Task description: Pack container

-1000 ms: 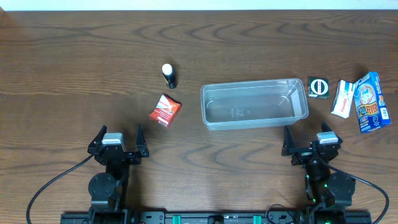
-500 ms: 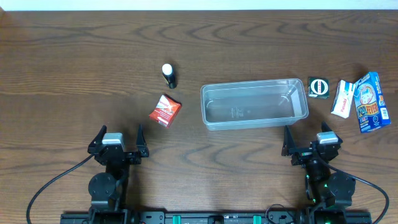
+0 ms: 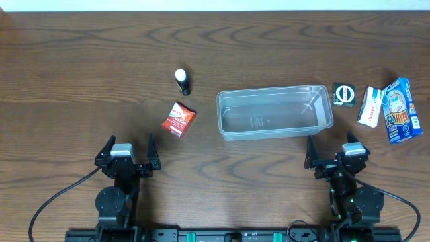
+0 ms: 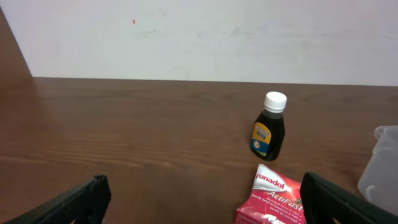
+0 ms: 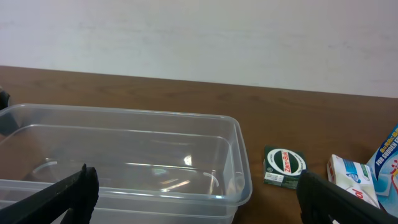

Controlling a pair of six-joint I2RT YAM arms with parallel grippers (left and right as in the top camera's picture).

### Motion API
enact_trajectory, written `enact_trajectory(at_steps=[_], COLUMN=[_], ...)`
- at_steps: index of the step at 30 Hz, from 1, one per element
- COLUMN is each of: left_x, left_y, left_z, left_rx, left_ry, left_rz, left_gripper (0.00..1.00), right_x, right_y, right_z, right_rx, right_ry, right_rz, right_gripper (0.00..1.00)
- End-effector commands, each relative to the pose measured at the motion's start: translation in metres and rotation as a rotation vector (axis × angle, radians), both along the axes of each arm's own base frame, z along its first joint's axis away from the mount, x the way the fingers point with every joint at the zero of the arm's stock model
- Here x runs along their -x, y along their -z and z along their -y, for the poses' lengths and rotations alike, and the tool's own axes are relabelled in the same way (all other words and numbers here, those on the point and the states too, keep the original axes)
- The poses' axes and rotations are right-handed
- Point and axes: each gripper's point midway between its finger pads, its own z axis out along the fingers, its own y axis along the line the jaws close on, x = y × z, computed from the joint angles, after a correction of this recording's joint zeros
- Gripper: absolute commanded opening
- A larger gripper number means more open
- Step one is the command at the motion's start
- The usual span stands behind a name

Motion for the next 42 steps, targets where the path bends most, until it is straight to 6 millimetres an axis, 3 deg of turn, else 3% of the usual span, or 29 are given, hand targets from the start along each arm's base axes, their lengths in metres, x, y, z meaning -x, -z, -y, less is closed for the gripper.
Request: enact_trajectory(at_steps=[1,4,13,18,22,33,38,42], left_x=[0.001,-0.001,0.009,0.013,-0.001,-0.06,-0.1,-0.121], left_y=[0.017,0.004,-0.043,-0.081,-0.095,-0.073,-0.058,-0.049], left_z=[-0.002,-0.001,0.035,0.035,0.036,0.041,0.043,0.048], left_rx=[-0.006,-0.001,0.023,0.032,0.045,0.11,0.226,0.285], left_ry=[-0.012,-0.006,0.207,0.207,0.209,0.199,0.126,0.122], left_rz=[-0.051,0.003,0.068,-0.011,-0.186,-0.88,-0.918,-0.907], left_gripper=[0.98,0.98,0.98,0.98,0.98,0.98,0.98,0.98], right_x=[0.0,0.0,0.0,0.0,0.0,0.0,0.0,0.0], right_y=[0.002,0.002,0.002,0.002,0.002,0.002,0.002,0.002], right_z=[0.003,0.003,0.003,0.003,0.003,0.003,0.003,0.003], right_rx=[0.0,0.0,0.0,0.0,0.0,0.0,0.0,0.0], right_ry=[0.009,0.009,0.01,0.01,0.01,0.01,0.01,0.009], right_rz=[-0.005,-0.005,-0.005,-0.005,-0.005,-0.005,-0.005,-0.005], right_gripper=[0.99,0.99,0.99,0.99,0.99,0.99,0.99,0.99])
